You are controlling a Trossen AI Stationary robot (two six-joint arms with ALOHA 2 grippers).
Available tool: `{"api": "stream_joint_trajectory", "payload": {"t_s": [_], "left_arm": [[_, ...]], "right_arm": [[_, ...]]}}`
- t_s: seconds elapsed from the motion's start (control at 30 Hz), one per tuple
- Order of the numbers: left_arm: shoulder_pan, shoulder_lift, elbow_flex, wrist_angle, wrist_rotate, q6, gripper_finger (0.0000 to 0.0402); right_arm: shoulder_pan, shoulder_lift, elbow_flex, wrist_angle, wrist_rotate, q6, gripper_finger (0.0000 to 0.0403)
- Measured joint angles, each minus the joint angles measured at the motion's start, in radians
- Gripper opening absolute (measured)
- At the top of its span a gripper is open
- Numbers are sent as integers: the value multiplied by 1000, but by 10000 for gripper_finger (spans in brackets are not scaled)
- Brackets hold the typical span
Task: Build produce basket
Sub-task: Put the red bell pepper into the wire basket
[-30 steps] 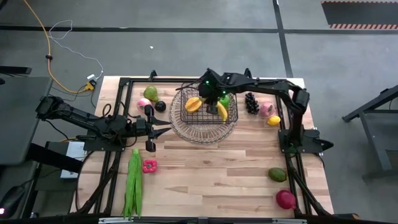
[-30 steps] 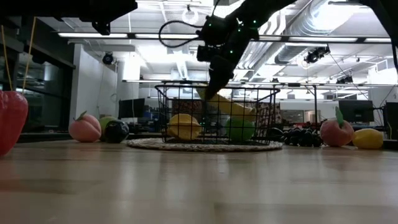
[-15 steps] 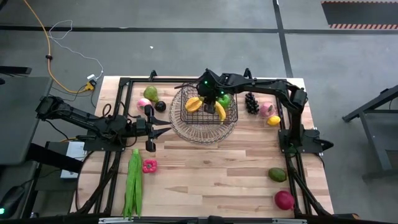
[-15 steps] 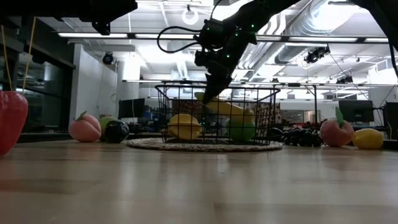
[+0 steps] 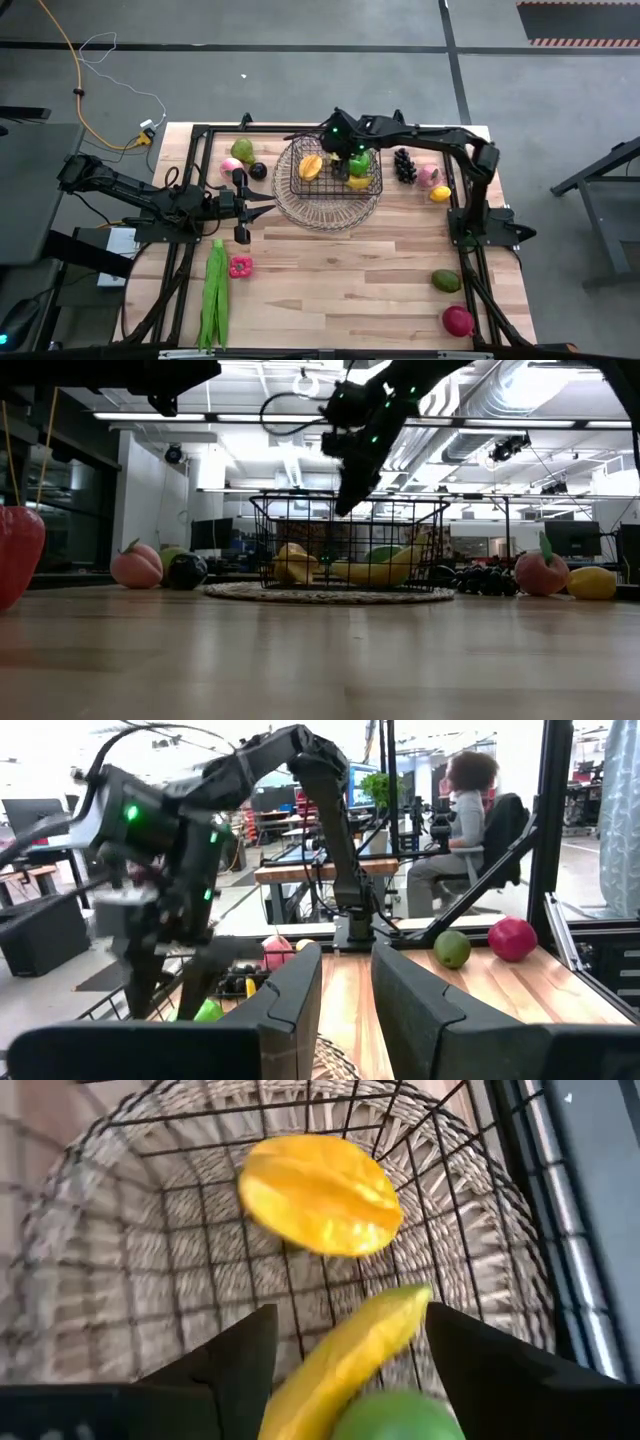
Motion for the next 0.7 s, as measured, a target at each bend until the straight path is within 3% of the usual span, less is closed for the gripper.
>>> {"api": "stream_joint_trajectory", "payload": {"t_s": [0.2,0.33,0.5,0.7], "left_arm": [[0,0,0,0,0,0,83],[0,0,0,-3,0,-3,83],[0,0,0,-8,0,-12,83],[0,0,0,-8,0,-26,83]], "right_arm": [[9,-159,-15,-224,-24,54,247],[51,-334,-168,-211,-66,118,247],[135,-622,-533,43,-69,242,248],[259,-879,-922,667,-46,341,248]]}}
